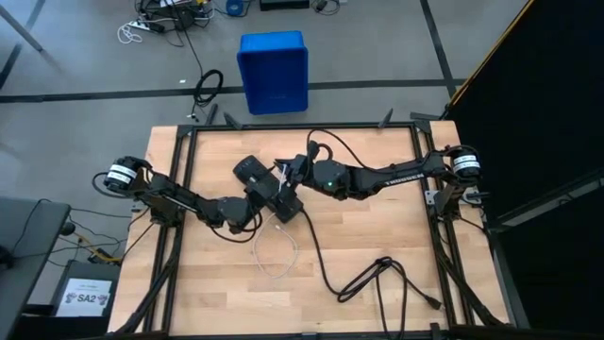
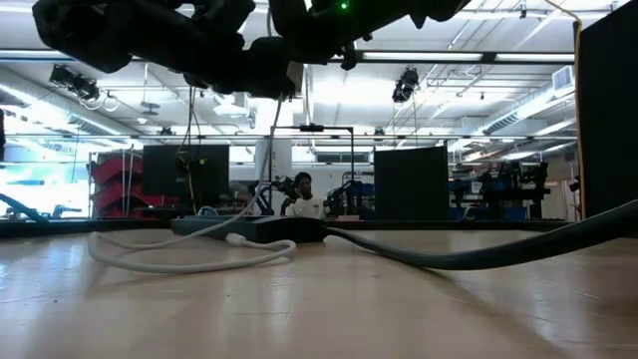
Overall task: Insert USB
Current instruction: Insert the white USB cable into the white charger adapter
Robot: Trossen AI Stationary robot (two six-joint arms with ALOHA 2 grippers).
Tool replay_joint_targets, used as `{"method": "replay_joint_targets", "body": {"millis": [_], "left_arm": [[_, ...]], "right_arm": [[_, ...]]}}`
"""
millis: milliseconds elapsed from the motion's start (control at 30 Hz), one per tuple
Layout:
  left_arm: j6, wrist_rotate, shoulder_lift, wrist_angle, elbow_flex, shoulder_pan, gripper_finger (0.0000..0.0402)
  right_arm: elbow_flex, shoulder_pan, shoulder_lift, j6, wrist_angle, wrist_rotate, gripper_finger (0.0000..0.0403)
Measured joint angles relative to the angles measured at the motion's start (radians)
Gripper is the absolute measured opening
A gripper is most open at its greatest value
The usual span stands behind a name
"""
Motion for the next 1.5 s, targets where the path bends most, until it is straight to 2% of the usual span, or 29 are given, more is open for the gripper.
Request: {"method": "replay_joint_targets", "body": {"millis": [233,433,567,767,1100,1233,1500], "left_arm": [[0.015,0.013,0.0,-0.003,0.0,0.007,0.0239],[0.021,0.013,0.0,0.001,0.0,0.02,0.0234],[0.021,0.017,0.0,0.001,0.0,0.021,0.0204],[0.022,0.016,0.0,-0.002,0.0,0.021,0.0129],[0.076,0.003,0.0,-0.006,-0.001,0.013,0.0127],[0.076,-0.012,0.0,-0.005,-0.002,-0.016,0.0127],[0.076,-0.041,-0.01,-0.001,-0.021,-0.079,0.0127]], "right_arm": [[0.0,-0.016,0.0,0.053,-0.008,-0.12,0.0],[0.0,-0.028,0.0,0.089,-0.051,-0.159,0.0],[0.0,-0.027,0.0,0.089,-0.052,-0.169,0.0],[0.0,-0.03,0.0,0.103,-0.061,-0.194,0.0],[0.002,-0.031,-0.002,0.072,-0.087,-0.237,0.0005],[0.002,-0.026,-0.002,-0.004,-0.078,-0.303,0.0036],[0.001,0.006,-0.002,-0.132,-0.098,-0.377,0.0165]]}}
